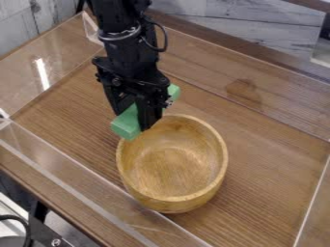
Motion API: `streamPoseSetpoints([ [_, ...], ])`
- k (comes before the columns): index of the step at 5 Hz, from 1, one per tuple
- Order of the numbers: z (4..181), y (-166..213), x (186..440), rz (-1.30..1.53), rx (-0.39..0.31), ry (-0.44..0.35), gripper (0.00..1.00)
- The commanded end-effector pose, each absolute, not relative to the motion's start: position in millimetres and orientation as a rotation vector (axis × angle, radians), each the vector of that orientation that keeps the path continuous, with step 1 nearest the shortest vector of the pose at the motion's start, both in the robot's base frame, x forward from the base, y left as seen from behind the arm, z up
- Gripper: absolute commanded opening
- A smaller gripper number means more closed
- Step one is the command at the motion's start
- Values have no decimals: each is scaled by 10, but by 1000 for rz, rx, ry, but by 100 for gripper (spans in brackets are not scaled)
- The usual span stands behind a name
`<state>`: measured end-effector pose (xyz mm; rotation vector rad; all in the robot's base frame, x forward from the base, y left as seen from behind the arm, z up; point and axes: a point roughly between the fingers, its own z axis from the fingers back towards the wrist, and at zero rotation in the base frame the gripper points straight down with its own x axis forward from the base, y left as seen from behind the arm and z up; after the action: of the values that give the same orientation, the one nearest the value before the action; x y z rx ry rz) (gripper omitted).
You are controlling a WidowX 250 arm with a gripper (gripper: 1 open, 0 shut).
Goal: Put the green block in the brown bowl
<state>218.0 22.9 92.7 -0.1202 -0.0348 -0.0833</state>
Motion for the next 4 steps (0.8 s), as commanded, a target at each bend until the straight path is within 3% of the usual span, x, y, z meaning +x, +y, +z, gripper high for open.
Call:
streamPoseSetpoints([
  [1,1016,204,2200,-87,-108,-73,0],
  [4,1008,114,2168,-80,-106,-71,0],
])
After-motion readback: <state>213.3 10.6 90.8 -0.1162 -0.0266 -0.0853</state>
